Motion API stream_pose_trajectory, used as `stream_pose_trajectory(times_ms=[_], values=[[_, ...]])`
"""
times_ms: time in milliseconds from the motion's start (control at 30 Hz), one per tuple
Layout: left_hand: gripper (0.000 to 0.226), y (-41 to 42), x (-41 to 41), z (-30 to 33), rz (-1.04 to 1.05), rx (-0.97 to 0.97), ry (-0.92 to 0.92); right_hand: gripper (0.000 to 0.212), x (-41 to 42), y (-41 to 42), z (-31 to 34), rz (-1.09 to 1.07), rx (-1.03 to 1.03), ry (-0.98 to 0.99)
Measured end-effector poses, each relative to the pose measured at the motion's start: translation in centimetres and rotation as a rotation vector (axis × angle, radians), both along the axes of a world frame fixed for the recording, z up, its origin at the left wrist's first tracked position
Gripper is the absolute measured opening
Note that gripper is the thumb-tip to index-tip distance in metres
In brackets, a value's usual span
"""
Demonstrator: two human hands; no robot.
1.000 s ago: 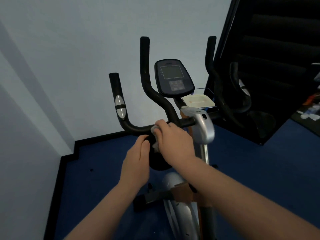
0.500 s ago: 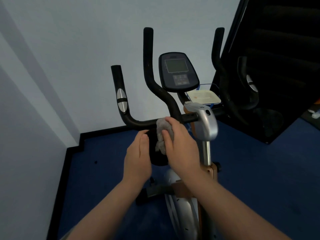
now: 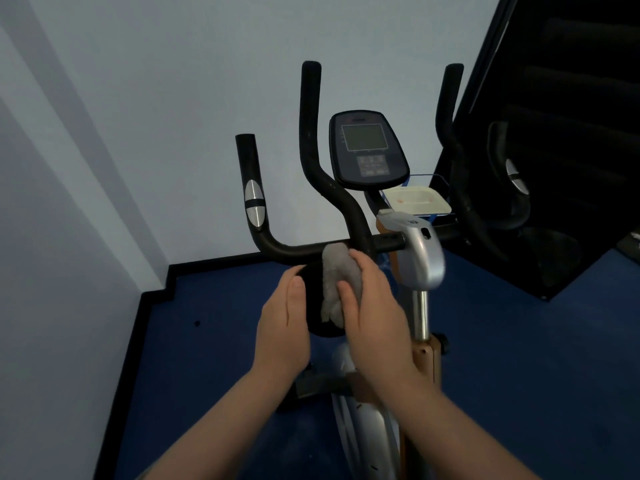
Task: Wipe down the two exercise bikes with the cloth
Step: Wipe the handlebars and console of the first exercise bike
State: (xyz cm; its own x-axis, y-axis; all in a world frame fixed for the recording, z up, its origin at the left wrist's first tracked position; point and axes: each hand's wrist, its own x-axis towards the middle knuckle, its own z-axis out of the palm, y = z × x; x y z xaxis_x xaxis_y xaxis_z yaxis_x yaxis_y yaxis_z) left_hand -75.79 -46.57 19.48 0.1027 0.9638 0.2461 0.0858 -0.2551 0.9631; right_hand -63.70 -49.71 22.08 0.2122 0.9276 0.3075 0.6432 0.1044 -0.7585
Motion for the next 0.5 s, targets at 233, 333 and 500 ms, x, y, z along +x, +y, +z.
stream_pose_trajectory(times_ms=[233, 333, 500], values=[[0.041, 0.1, -2.0, 0.8, -0.251, -0.071, -0.101, 0.027, 2.7, 0.5, 1.3, 0.058, 0.211, -0.329], [0.036, -0.2, -2.5, 1.1, -0.215, -0.054, -0.1, 0.019, 1.7, 2.3, 2.4, 0.093, 0.286, -0.466], [0.03, -0.5, -2.7, 1.1, -0.1, -0.001, -0.057, 0.017, 0.1, 0.1, -0.2, 0.059, 0.34, -0.356]])
